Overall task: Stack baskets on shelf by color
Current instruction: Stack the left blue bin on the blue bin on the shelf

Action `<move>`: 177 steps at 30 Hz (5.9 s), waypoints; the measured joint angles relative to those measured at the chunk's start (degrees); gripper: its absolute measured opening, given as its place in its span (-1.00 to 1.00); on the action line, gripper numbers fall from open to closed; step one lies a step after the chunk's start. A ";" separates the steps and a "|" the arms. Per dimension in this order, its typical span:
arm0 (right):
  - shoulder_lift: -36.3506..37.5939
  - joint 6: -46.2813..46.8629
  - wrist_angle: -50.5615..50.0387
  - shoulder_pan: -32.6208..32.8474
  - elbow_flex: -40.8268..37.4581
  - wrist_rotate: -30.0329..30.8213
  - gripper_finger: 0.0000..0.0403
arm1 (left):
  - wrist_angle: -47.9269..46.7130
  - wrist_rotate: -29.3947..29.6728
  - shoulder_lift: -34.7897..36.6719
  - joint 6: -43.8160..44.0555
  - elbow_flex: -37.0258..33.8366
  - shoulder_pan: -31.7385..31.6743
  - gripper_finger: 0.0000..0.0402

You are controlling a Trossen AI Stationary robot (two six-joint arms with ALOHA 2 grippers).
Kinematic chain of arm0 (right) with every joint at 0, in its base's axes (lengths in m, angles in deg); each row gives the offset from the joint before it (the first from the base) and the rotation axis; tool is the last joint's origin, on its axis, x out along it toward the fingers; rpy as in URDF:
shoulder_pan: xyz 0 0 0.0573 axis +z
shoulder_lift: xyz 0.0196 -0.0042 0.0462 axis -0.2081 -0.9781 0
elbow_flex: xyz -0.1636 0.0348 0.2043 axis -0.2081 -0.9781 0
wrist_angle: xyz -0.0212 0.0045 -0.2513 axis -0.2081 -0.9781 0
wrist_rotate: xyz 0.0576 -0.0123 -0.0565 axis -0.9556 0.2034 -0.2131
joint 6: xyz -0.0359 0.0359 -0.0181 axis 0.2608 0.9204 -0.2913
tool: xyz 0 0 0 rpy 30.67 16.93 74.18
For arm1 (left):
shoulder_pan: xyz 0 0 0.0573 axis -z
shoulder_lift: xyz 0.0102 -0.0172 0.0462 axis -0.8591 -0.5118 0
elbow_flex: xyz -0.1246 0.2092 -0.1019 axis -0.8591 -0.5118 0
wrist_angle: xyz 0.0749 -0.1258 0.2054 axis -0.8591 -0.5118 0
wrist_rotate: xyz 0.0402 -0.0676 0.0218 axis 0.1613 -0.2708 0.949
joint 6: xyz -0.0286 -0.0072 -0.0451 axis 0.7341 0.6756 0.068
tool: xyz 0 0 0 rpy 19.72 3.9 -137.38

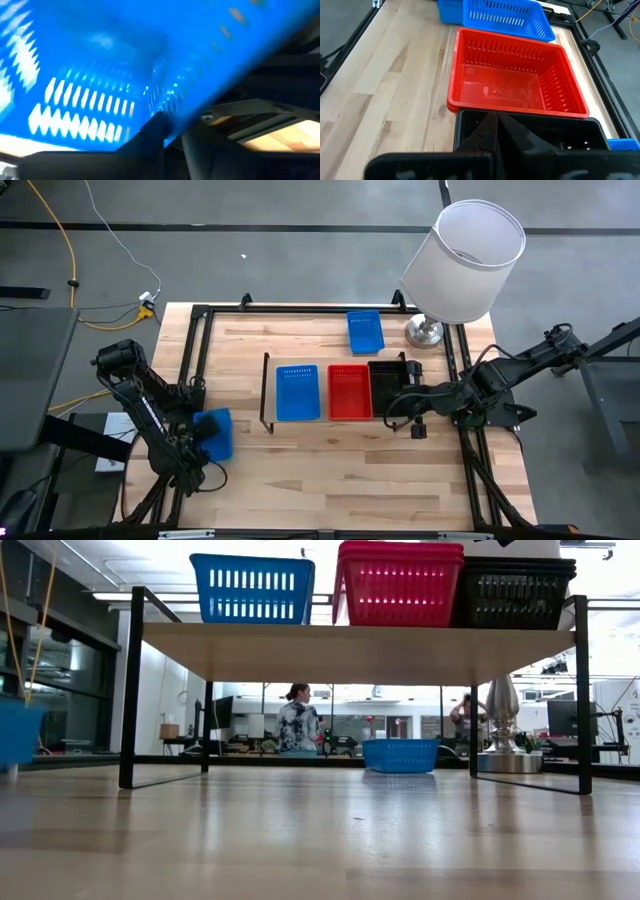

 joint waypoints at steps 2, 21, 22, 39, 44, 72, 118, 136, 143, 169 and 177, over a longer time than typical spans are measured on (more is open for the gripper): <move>0.00 -0.31 0.22 0.00 0.00 0.01 -1.00 | -0.30 1.02 0.00 -0.03 0.00 -0.86 -0.88; -0.02 -1.36 0.79 -0.02 0.00 0.44 -1.00 | -4.89 13.42 -0.03 4.78 6.05 -10.11 -0.98; -0.02 -1.35 0.79 -0.02 0.00 0.44 -1.00 | -6.34 13.89 0.10 4.72 7.24 -10.41 -0.98; -0.02 -1.23 0.35 -0.02 0.00 -0.09 -1.00 | -16.17 18.27 2.76 -5.93 16.27 -11.19 -0.99; -0.02 -1.31 0.17 -0.02 0.00 -0.20 -1.00 | -14.32 8.54 2.64 1.21 18.38 -10.21 -0.99; -0.02 -1.35 0.51 -0.02 0.00 -0.09 -1.00 | 19.01 37.80 1.89 48.83 49.17 -22.36 -1.00; 0.00 -3.97 -1.11 0.00 0.00 4.37 -1.00 | -15.77 47.60 -1.38 -42.57 53.33 -38.11 -1.00; 0.00 -3.30 0.99 0.00 0.00 6.73 -1.00 | 12.85 37.79 8.39 -66.89 31.19 -42.54 -1.00; 0.00 -0.13 0.99 -0.02 0.00 7.87 -1.00 | 13.84 34.54 8.39 -68.60 31.20 -40.41 -1.00; -0.15 0.41 0.96 0.00 0.00 7.54 -1.00 | 13.70 37.18 5.04 -77.77 31.26 -44.21 -0.91; -0.15 0.34 0.96 0.00 0.00 7.56 -1.00 | 14.13 36.96 5.03 -79.15 31.23 -44.19 -0.83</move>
